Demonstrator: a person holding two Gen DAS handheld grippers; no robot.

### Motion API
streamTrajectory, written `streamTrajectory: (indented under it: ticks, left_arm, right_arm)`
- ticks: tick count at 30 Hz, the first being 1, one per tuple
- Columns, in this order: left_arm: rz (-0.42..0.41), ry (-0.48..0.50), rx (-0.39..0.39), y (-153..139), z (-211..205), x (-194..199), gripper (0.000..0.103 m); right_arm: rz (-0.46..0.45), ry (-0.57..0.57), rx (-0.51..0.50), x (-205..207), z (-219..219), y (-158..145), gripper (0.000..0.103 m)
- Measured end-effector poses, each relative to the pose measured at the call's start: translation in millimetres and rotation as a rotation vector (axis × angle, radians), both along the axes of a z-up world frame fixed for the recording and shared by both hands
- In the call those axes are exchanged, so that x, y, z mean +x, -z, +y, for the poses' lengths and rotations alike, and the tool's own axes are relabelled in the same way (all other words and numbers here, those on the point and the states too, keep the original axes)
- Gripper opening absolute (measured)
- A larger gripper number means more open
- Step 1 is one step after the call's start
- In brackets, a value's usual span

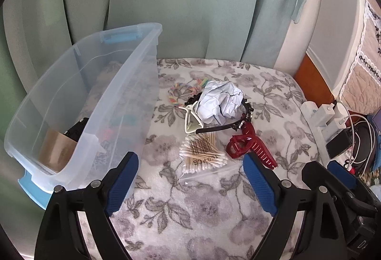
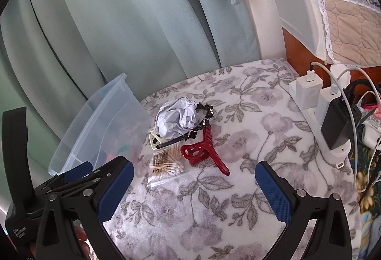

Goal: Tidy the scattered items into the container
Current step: 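Withdraw both tools from the bin toward the cotton swab bag and claw clip, then grasp the cotton swab bag with the left tool while the right tool grasps the red claw clip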

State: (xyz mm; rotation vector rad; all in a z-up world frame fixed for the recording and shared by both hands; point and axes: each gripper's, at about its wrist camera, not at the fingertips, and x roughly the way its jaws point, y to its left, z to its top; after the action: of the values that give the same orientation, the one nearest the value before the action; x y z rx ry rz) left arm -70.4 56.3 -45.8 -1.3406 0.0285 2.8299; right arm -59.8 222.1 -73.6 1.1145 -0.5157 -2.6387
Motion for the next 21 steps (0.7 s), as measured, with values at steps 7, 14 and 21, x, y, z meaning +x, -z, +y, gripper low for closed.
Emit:
streamTrajectory:
  ticks: [7, 14, 21]
  left_arm:
    - [0.022, 0.038, -0.044, 3, 12, -5, 0.098]
    - [-0.023, 0.059, -0.036, 16, 20, -17, 0.098]
    - [-0.103, 0.061, -0.022, 44, 21, -30, 0.098]
  right_arm:
    - [-0.067, 0.005, -0.039, -8, 12, 17, 0.103]
    - [-0.072, 0.01, -0.006, -15, 19, 20, 0.103]
    - [-0.131, -0.004, 0.006, -25, 19, 39, 0.098]
